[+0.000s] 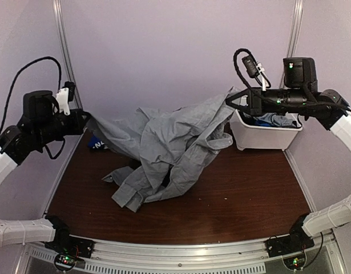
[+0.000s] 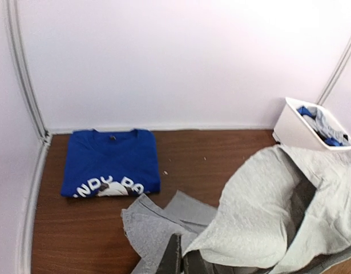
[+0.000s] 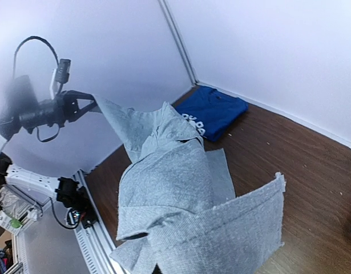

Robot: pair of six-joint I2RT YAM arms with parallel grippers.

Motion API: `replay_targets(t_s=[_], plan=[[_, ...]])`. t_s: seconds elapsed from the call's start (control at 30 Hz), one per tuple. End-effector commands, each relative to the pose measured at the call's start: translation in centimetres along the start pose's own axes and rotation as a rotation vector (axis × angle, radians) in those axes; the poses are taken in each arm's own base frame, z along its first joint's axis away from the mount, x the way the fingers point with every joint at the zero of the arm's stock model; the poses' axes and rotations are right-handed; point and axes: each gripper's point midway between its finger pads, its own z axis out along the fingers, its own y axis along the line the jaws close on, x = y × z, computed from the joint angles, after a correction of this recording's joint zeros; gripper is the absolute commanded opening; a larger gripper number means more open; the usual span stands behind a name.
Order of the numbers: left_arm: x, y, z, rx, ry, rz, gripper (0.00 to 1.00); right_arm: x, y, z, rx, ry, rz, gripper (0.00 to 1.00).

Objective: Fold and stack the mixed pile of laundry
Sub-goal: Place the crumpled shirt at the center of the board.

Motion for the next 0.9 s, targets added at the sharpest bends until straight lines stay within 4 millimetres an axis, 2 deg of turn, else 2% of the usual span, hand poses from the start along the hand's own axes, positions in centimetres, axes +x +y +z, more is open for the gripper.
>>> replay_targets(t_s=[0.0,0.03,0.1,0.17,0.23,0.33,0.43,0.53,0.6,0.7,0.77,0.87], plan=[[-5.4,3.9,-6.0,-0.225,-0.13,0.052,0.0,-3.8,4.9,-4.8,-0.161,-0.131,-0.028,0.0],[-6.3,4.6,-7.1,-0.266,-0.159,0.048,0.0,-3.9,4.1,-5.4,-0.114,-0.143,-0.017,0.0],[-7.1,5.8,-8.2,-0.343,-0.18,0.057,0.0,-2.7,0.3,-5.9,0.058,-0.123,0.03,0.0],[-6.9,6.7,-8.0,-0.406,-0.157,0.082,0.0,0.4,-4.1,-5.7,0.201,-0.07,0.099,0.0],[-6.4,7.0,-6.9,-0.422,-0.128,0.094,0.0,4.2,-7.2,-4.9,0.246,-0.018,0.169,0.0],[-5.4,6.5,-4.8,-0.393,-0.108,0.108,0.0,9.4,-9.7,-2.9,0.256,0.046,0.237,0.0],[-3.5,5.8,-2.9,-0.337,-0.071,0.123,0.0,14.9,-12.2,-1.4,0.314,0.146,0.285,0.0],[-0.2,5.0,-0.5,-0.265,0.018,0.132,0.0,18.3,-13.8,-0.3,0.34,0.206,0.318,0.0],[2.3,4.7,1.3,-0.231,0.084,0.135,0.0,18.9,-14.9,0.4,0.357,0.222,0.332,0.0],[5.8,5.2,4.2,-0.238,0.173,0.141,0.0,18.6,-17.4,1.5,0.405,0.231,0.339,0.0],[7.0,6.0,5.7,-0.277,0.214,0.144,0.0,18.3,-19.1,2.3,0.437,0.24,0.341,0.0],[7.4,7.1,7.4,-0.302,0.232,0.127,0.0,17.7,-20.6,3.3,0.451,0.246,0.343,0.0]])
